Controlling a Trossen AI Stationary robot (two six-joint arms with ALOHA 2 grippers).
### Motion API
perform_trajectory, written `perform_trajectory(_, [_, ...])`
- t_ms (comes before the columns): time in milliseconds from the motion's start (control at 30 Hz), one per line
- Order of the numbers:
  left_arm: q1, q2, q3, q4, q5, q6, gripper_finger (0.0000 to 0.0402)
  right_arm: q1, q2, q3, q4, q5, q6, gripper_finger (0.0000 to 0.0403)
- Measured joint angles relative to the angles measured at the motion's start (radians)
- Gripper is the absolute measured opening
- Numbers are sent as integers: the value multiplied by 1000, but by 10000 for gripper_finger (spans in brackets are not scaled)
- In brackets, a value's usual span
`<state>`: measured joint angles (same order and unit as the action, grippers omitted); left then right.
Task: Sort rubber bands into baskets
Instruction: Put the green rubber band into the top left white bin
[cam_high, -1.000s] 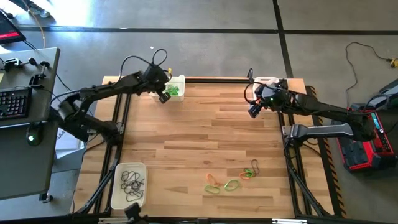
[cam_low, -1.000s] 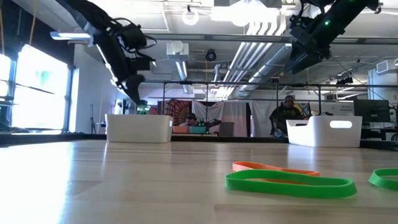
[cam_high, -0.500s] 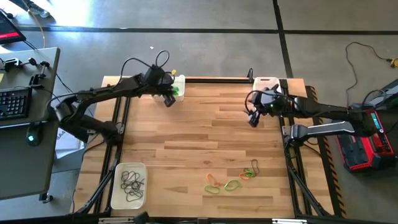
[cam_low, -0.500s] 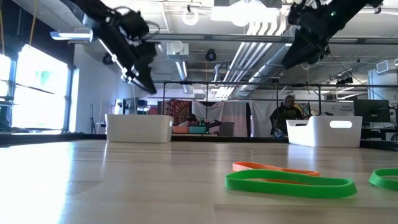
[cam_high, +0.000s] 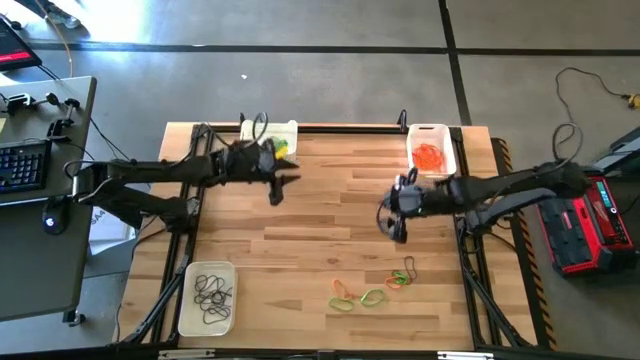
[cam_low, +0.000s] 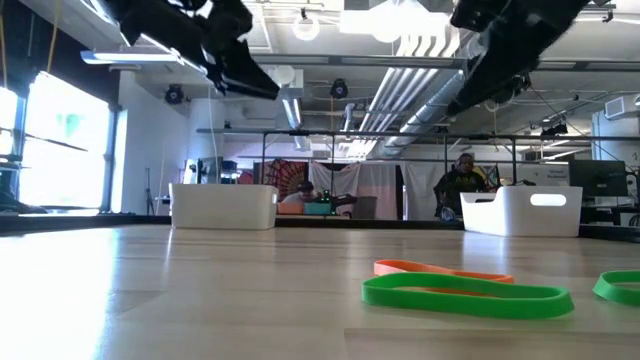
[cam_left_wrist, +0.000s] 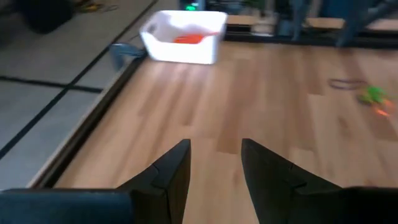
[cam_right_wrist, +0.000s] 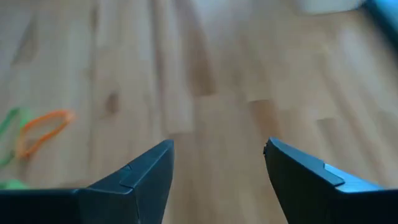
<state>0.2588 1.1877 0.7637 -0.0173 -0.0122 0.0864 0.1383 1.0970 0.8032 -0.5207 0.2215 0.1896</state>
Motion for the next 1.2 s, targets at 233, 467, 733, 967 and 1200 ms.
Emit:
perform_trajectory(233, [-165, 10, -1, 10, -7, 28, 136, 204, 134, 0, 5, -47, 134, 240])
perform_trajectory(467, [-260, 51, -1, 38, -20, 52, 136, 359, 288, 0, -11, -74, 290, 240])
perform_trajectory(733, [-287, 118, -1, 47, -24, 19, 136, 416, 390, 0, -70, -235, 537, 228])
perform_trajectory(967, [-286, 177, -1, 94, -26, 20, 136, 414, 417, 0, -97, -249, 549, 155])
perform_trajectory(1200, [-286, 190, -1, 92, -26, 19, 136, 412, 431, 0, -130, -252, 536, 113])
